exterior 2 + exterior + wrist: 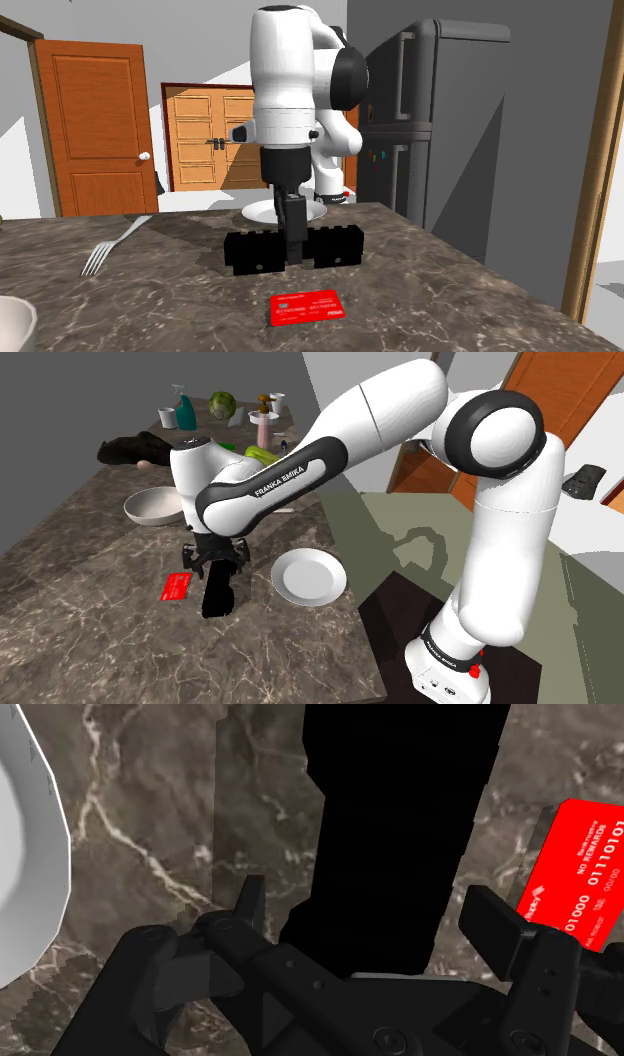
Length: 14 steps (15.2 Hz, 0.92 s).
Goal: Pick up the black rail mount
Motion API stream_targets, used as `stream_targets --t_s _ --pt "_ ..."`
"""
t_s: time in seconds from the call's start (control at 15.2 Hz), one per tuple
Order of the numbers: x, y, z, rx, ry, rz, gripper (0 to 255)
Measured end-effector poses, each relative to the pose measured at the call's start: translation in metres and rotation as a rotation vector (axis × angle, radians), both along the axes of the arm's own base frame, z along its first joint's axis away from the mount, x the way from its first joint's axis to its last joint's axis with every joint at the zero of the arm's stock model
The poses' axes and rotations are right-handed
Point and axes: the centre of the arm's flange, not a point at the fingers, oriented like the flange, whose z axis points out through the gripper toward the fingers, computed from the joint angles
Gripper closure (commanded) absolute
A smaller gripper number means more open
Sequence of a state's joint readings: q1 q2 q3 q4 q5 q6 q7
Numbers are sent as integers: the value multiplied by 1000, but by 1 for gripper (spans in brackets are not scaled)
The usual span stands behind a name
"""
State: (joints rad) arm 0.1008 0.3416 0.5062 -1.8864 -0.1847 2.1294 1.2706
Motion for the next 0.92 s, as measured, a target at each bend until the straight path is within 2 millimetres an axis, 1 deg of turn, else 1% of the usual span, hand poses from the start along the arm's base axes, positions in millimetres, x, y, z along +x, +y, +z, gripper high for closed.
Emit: stream_targets --t_s 0.66,0.92 --pt "0 0 -2 0 -2 0 255" --pt "0 0 14 0 0 0 255"
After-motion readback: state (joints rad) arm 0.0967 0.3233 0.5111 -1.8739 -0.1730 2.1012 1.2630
